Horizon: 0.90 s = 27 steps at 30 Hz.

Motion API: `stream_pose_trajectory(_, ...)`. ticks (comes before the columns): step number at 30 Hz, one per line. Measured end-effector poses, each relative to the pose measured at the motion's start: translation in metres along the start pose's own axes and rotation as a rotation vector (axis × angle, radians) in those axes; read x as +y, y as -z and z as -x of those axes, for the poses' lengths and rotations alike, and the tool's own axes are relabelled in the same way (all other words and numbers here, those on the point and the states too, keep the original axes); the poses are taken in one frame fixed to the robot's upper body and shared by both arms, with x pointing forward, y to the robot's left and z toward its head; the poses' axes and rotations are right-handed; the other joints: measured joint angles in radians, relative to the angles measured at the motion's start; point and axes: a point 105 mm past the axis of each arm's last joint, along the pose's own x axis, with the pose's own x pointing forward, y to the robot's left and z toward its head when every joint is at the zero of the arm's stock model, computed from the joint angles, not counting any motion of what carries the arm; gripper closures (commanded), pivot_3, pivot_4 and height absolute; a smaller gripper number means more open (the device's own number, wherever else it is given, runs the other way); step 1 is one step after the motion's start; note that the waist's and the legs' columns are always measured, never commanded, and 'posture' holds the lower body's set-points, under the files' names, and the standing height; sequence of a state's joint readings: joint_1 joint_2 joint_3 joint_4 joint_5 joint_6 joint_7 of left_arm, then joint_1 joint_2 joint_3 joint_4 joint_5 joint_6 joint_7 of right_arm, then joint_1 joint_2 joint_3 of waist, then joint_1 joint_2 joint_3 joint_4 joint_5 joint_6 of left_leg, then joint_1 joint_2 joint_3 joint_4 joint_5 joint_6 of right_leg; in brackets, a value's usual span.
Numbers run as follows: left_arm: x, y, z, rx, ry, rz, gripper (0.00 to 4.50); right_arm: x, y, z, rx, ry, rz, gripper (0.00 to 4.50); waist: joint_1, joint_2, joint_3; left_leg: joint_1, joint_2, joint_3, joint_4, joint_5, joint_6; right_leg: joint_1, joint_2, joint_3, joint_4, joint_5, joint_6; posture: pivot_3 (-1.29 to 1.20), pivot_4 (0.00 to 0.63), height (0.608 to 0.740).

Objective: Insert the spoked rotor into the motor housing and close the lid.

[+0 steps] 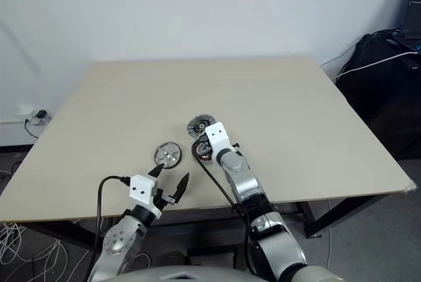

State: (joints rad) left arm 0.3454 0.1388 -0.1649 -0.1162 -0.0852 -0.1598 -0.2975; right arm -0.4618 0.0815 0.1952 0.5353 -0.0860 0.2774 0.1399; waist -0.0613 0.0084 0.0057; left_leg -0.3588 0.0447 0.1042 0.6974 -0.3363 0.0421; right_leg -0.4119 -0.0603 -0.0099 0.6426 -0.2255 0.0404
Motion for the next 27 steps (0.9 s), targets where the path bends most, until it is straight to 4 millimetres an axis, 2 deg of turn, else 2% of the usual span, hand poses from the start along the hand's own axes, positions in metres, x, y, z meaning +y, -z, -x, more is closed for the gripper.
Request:
stream_pose_trajectory(10,0.001,0.001,0.001,0.002,-0.008,0.002,0.00,-0.001,0.004,-0.003,0.045,0.003,0.017,4.47,-0.001,0.000,0.000,0.000,0.000,0.000,0.000,0.000,0.000,0.000,0.000,0.000,0.000,0.000,0.000,0.00,0.000,0.740)
stream_pose_trajectory(27,0.001,0.001,0.001,0.006,-0.010,0.004,0.00,0.010,0.008,0.000,0.084,-0.100,0.060,4.47,-0.001,0.001,0.000,0.000,0.000,0.000,0.000,0.000,0.000,0.000,0.000,0.000,0.000,0.000,0.000,0.00,0.000,0.740)
